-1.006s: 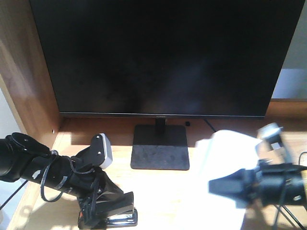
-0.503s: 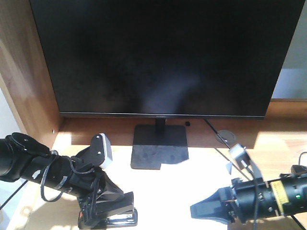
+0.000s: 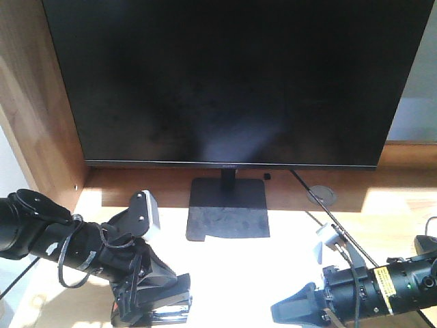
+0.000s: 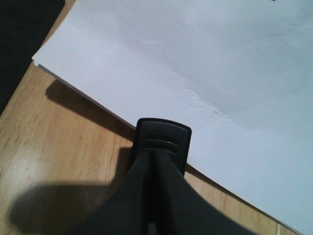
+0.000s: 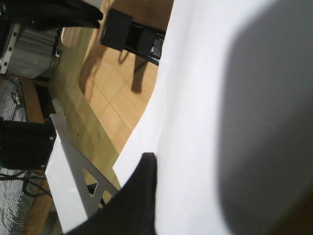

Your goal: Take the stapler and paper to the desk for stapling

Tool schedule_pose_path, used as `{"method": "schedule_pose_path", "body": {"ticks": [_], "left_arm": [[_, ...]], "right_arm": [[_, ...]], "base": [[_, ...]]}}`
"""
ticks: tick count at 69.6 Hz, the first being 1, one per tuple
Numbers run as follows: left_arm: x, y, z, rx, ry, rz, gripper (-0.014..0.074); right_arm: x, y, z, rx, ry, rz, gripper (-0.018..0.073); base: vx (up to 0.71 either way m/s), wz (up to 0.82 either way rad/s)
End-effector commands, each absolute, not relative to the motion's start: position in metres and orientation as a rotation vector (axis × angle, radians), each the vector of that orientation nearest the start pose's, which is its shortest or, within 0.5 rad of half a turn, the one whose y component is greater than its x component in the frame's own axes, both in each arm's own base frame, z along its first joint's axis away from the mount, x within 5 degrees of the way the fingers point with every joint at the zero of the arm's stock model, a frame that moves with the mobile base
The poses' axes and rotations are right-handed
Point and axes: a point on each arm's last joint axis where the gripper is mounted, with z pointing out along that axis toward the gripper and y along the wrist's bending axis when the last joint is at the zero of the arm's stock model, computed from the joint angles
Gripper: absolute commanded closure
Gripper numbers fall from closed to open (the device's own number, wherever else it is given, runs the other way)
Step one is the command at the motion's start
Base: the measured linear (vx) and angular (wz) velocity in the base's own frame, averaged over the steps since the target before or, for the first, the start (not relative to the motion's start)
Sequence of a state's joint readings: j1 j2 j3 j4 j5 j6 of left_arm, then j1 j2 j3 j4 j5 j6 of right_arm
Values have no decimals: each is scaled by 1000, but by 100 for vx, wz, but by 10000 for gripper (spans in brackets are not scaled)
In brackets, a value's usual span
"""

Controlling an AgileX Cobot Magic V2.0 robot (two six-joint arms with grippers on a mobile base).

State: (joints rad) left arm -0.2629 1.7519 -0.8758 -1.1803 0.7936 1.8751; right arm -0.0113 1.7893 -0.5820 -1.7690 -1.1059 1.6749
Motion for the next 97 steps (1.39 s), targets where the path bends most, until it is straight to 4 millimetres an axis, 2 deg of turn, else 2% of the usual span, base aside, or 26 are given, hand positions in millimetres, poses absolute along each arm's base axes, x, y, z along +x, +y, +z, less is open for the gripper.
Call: {"method": "schedule_pose_path", "body": {"ticks": [1, 12, 38, 53, 68, 77, 87, 97], "left_arm": [[285, -141, 189, 1401, 1935, -759, 603], [285, -141, 189, 1401, 1935, -759, 603], [285, -141, 189, 1401, 1935, -759, 603], [285, -141, 189, 1401, 1935, -759, 603], [285, -141, 189, 1401, 1935, -759, 603], [285, -141, 189, 1401, 1935, -759, 603], [285, -141, 189, 1401, 1935, -759, 603], [285, -141, 189, 1401, 1935, -759, 603]], "right_arm": [[236, 82, 149, -507, 2317, 1529, 561], [241, 82, 151, -459, 2280, 1523, 561], [248, 78, 143, -352, 2350, 1385, 561], [254, 79, 129, -325, 2368, 1458, 561], [269, 82, 135, -282, 2329, 1550, 561], [275, 96, 132, -324, 2360, 1583, 561], [281, 124, 124, -403, 2417, 1619, 561], [292, 133, 119, -396, 2447, 1590, 561]], "base": [[0, 0], [0, 0], [0, 0], [0, 0], [0, 0], [0, 0], [0, 0], [0, 0]]}}
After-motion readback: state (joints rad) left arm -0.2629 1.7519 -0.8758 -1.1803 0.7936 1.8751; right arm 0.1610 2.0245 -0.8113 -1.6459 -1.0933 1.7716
